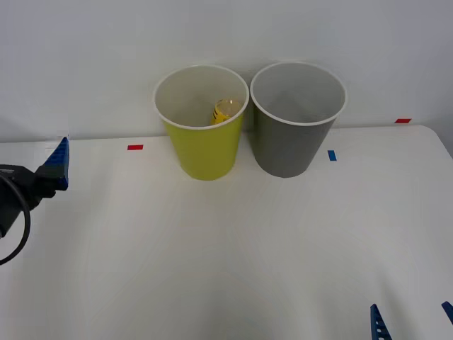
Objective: Put cans in the gray bin and PET bottles in the light green bin.
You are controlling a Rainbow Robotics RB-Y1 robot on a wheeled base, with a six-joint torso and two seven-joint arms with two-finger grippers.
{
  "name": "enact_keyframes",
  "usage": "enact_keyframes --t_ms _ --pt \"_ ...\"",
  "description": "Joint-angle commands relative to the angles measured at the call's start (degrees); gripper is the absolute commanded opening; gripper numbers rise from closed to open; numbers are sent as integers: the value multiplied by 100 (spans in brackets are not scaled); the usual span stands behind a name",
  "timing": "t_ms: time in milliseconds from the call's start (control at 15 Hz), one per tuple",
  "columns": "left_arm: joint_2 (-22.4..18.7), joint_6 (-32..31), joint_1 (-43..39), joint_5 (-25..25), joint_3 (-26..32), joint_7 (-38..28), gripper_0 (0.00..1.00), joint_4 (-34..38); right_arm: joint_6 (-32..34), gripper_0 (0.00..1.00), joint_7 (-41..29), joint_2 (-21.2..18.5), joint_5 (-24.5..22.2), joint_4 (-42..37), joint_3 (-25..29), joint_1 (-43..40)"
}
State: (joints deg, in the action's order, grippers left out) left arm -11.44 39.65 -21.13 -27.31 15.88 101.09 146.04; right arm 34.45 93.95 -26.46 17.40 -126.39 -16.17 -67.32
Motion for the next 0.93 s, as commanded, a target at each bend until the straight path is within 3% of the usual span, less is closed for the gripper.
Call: enact_keyframes --t_ms 67,400,533,667,933 --pt "19 254 -163 -969 451 113 100 -23 0 100 0 0 0 0 0 0" --pt "36 -1 -638 -1514 600 324 100 -50 0 100 0 0 0 0 0 0" --pt "116 -177 -664 -1382 547 403 100 -85 0 100 0 0 0 0 0 0" --pt "80 -1161 -857 -1277 196 693 100 -454 0 100 0 0 0 0 0 0" --pt "-579 -3429 -1745 -1224 -639 939 100 -1017 0 100 0 0 0 0 0 0"
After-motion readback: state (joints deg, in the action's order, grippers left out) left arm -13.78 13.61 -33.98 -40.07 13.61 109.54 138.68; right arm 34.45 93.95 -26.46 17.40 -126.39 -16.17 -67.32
